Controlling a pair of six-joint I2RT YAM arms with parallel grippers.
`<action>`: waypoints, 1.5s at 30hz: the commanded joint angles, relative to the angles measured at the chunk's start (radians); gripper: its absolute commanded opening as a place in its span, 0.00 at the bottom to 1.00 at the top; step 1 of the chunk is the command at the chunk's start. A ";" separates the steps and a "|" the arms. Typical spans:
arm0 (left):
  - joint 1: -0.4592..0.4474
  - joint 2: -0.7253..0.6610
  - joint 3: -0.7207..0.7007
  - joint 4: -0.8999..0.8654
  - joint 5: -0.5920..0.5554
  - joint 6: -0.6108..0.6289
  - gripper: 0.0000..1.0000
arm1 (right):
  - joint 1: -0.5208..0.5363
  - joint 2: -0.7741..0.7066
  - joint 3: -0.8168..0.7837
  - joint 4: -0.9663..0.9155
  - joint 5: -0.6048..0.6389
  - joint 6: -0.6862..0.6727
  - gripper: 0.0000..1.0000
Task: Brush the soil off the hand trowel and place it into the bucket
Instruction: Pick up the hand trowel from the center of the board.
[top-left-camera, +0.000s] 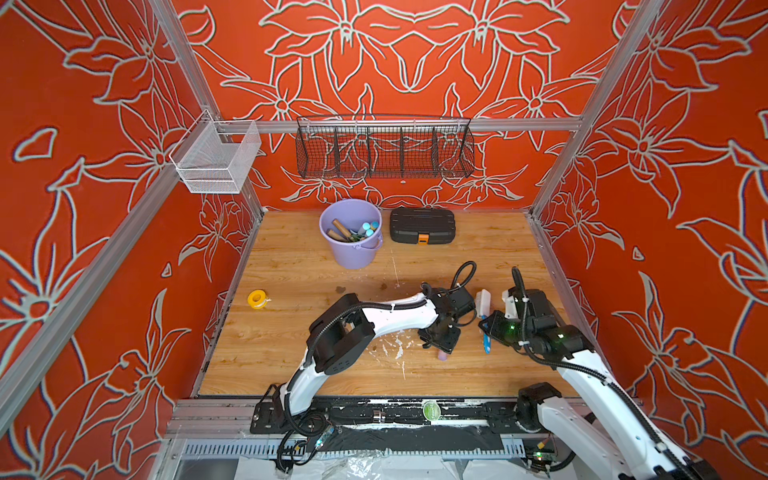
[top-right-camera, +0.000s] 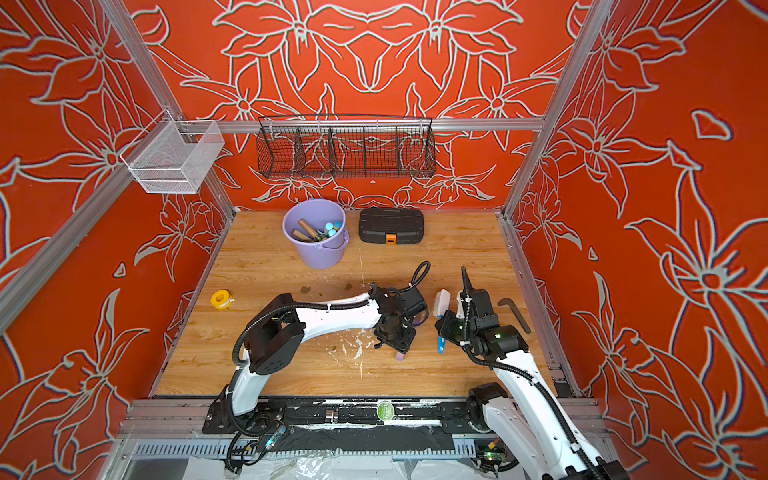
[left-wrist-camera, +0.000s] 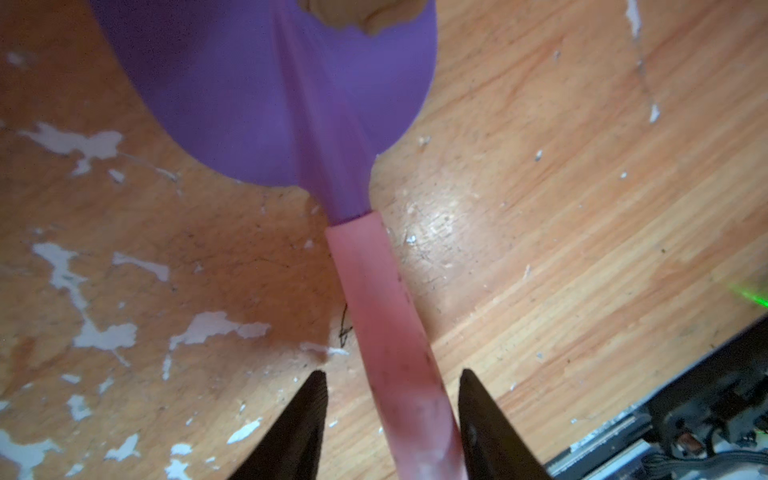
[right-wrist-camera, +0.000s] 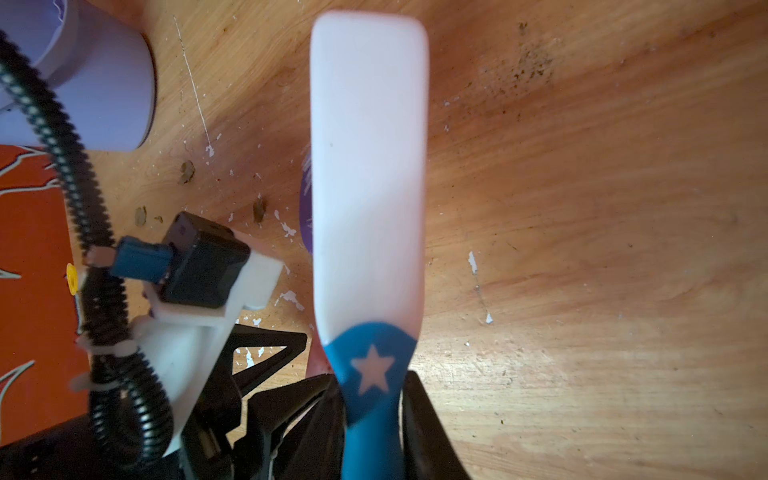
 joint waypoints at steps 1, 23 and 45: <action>-0.007 0.014 -0.017 -0.007 -0.049 0.020 0.51 | -0.004 -0.003 -0.013 0.031 -0.015 0.019 0.00; -0.006 -0.063 -0.104 0.064 -0.111 0.054 0.24 | -0.004 0.030 -0.011 0.076 -0.080 0.008 0.00; 0.209 -0.438 -0.198 -0.320 -0.013 0.114 0.00 | 0.256 0.204 0.250 0.168 -0.118 -0.169 0.00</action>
